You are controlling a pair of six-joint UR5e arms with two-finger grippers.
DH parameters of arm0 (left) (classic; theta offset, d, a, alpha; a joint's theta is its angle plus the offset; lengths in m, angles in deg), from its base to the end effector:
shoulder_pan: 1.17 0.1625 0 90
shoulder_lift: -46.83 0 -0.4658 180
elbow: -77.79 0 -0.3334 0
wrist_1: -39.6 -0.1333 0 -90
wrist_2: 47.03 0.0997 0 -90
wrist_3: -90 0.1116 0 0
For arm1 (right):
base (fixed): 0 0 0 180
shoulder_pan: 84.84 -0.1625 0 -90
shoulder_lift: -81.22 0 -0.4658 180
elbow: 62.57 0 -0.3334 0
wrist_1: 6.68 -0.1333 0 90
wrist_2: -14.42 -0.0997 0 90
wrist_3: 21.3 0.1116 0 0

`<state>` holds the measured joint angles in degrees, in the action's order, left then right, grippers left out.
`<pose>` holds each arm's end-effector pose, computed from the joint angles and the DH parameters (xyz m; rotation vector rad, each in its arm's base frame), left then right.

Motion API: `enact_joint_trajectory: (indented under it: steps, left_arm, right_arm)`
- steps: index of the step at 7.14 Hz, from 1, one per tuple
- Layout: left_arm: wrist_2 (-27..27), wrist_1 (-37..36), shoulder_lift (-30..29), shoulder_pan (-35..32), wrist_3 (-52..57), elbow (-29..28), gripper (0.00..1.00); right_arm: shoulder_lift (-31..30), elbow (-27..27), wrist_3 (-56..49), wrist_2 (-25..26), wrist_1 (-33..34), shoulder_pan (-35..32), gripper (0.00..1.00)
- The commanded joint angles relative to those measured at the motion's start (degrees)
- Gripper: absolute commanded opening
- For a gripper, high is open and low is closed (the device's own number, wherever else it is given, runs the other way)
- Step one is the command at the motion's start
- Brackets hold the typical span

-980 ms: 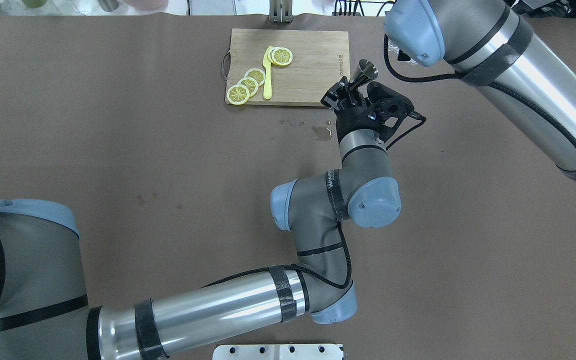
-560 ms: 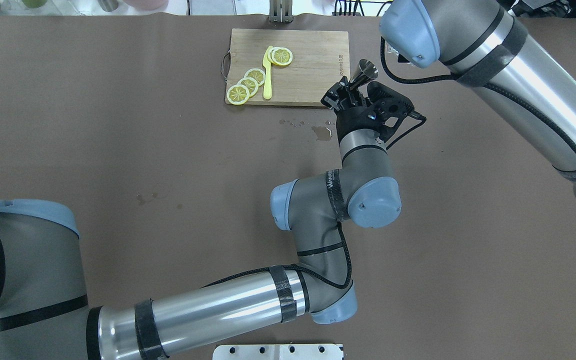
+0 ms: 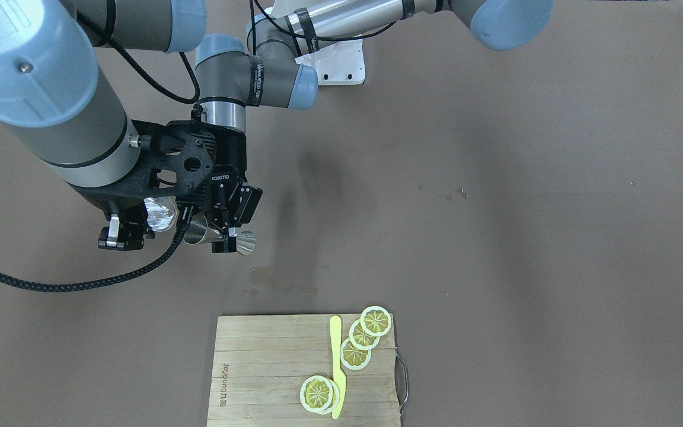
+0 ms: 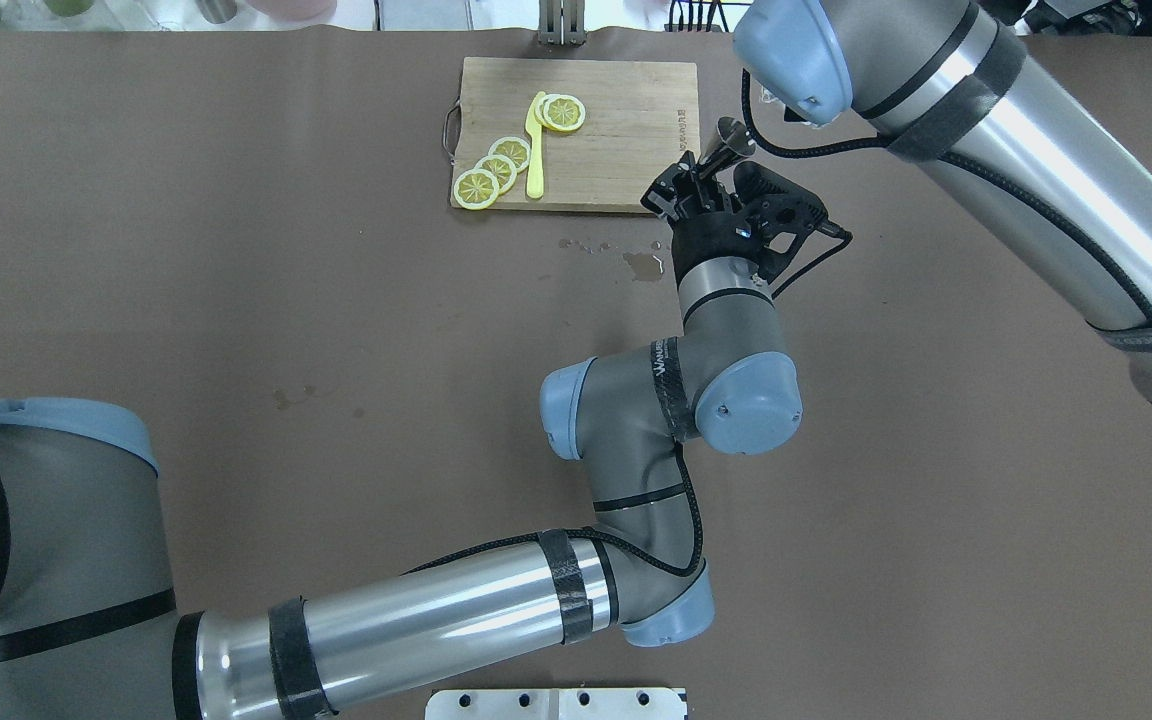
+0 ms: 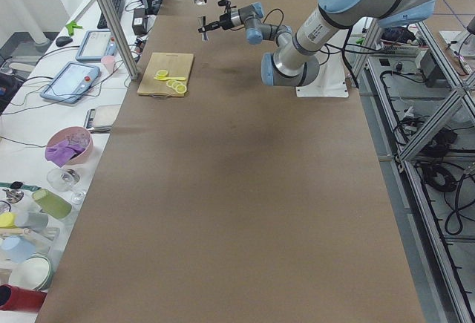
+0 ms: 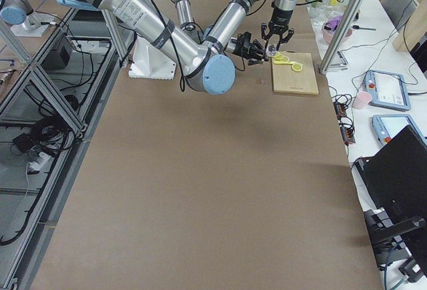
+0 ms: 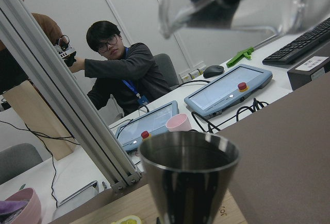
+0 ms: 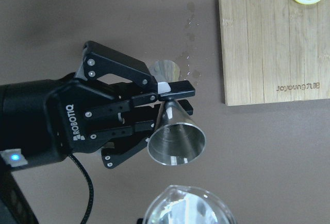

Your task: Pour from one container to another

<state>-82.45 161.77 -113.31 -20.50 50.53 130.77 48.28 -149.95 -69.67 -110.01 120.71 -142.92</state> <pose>0.6974 -0.4823 0.0750 1.2737 0.3706 -0.0797 -0.3143 -0.6373 0.2033 0.4064 -0.6016 -1.4348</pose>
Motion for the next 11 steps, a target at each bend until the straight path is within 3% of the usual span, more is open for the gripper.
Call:
enact_joint_trajectory:
  steps: [1, 11]
  left_arm:
    - [0.0, 0.0, 0.0, 0.0, 0.0, -0.1, 0.00]
    - [0.0, 0.0, 0.0, 0.0, 0.0, 0.0, 0.00]
  right_arm:
    - [0.8, 0.9, 0.0, 0.1, 0.0, 0.2, 0.00]
    - [2.0, 2.6, -0.8, 1.4, 0.8, 0.5, 0.00]
